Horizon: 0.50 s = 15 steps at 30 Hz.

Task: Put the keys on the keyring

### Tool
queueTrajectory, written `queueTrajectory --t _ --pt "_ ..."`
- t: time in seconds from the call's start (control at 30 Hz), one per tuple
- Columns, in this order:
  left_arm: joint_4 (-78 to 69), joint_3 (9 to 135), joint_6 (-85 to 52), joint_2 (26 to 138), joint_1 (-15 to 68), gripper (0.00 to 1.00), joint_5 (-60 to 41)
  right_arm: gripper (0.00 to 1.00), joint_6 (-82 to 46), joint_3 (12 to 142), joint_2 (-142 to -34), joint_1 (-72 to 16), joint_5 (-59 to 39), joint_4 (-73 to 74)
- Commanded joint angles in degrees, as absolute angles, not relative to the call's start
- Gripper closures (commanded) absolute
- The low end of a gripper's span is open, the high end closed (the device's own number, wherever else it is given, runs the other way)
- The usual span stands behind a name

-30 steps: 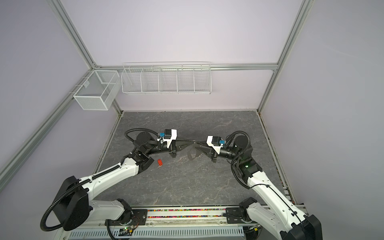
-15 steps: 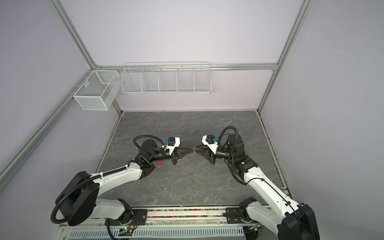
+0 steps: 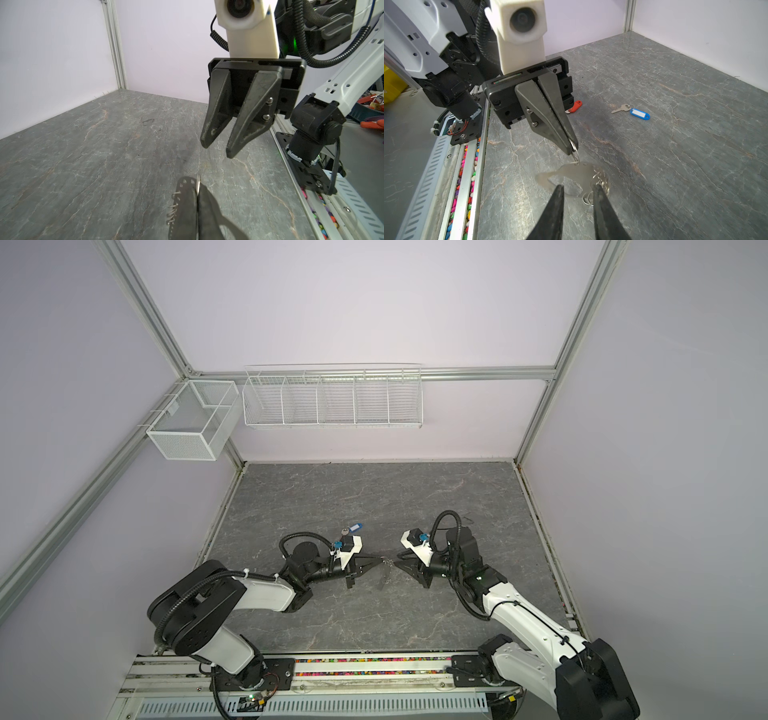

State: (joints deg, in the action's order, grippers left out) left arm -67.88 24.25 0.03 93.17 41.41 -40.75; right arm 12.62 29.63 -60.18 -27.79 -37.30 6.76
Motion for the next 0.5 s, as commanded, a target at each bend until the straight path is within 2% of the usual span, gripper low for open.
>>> queueTrajectory --t 0.0,0.47 --pt "-77.43 23.20 -2.90 96.44 41.57 1.00 -40.30 0.73 13.79 29.16 -61.96 -28.37 -38.31 8.07" --pt "-76.30 24.42 -3.68 96.25 41.57 1.00 -41.41 0.74 20.63 33.44 -69.27 -28.90 -41.03 9.26"
